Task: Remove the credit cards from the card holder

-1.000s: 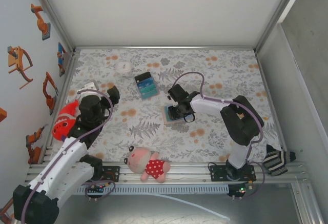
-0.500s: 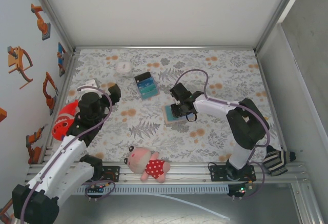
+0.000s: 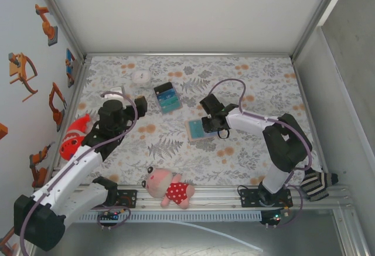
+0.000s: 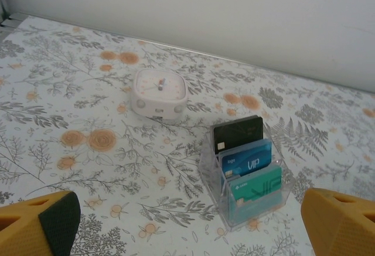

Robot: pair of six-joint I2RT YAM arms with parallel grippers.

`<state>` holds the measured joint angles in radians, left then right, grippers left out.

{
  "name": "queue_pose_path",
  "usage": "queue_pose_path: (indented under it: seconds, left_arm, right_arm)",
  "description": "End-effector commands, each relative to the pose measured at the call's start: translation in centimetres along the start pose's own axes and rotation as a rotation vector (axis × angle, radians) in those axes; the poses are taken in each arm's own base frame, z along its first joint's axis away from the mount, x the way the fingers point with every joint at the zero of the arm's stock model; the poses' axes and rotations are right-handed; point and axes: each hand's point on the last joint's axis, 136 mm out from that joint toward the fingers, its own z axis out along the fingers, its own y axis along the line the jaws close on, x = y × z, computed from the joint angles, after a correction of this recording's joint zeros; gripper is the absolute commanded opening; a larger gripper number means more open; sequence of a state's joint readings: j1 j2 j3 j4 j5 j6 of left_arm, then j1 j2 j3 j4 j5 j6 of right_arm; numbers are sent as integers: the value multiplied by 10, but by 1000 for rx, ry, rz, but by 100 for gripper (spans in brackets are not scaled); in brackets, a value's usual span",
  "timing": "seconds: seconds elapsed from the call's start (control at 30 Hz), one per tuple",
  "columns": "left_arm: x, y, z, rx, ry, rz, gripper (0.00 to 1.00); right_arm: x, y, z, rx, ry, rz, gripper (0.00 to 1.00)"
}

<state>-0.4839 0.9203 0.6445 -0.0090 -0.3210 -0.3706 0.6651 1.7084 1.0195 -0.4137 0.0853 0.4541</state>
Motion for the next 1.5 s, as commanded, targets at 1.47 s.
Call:
queue_pose_path:
  seconds: [1.47]
  left_arm:
    - [93,-133,52,219,236,509,97]
  right_arm:
    - [2,-83,-65,117,-150,261,30]
